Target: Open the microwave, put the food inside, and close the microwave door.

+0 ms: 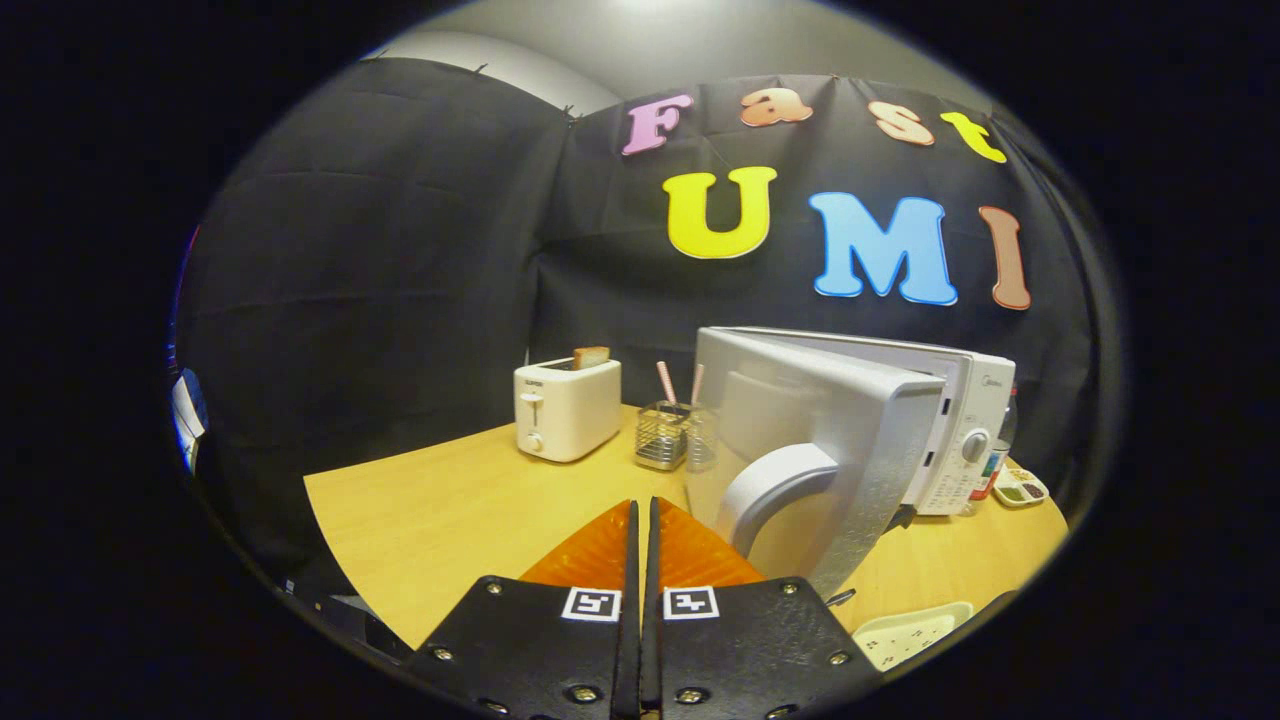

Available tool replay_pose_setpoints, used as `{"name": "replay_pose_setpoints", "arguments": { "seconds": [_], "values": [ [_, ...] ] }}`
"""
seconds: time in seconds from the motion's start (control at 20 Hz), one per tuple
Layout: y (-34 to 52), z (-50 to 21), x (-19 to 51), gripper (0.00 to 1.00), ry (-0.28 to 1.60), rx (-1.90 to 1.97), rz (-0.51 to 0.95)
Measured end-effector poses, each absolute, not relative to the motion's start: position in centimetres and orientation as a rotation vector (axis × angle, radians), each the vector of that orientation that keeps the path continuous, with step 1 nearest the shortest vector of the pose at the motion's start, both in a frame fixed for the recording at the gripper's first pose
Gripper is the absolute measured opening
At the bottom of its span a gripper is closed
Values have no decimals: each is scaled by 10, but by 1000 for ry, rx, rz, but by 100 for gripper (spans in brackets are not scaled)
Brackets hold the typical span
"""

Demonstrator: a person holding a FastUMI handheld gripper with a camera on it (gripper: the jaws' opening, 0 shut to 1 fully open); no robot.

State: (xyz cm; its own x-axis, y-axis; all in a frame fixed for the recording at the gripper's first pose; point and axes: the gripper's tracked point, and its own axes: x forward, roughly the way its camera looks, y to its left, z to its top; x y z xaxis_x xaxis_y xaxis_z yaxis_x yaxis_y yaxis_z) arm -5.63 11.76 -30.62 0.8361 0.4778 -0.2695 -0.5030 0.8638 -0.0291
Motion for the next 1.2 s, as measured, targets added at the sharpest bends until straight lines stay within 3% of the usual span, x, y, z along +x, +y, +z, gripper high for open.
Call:
{"name": "replay_pose_setpoints", "arguments": {
  "seconds": [0.5,1.2],
  "values": [
    [-10,-306,51,2,253,-88,232],
    [-66,-313,176,1,259,-51,-40]
  ]
}}
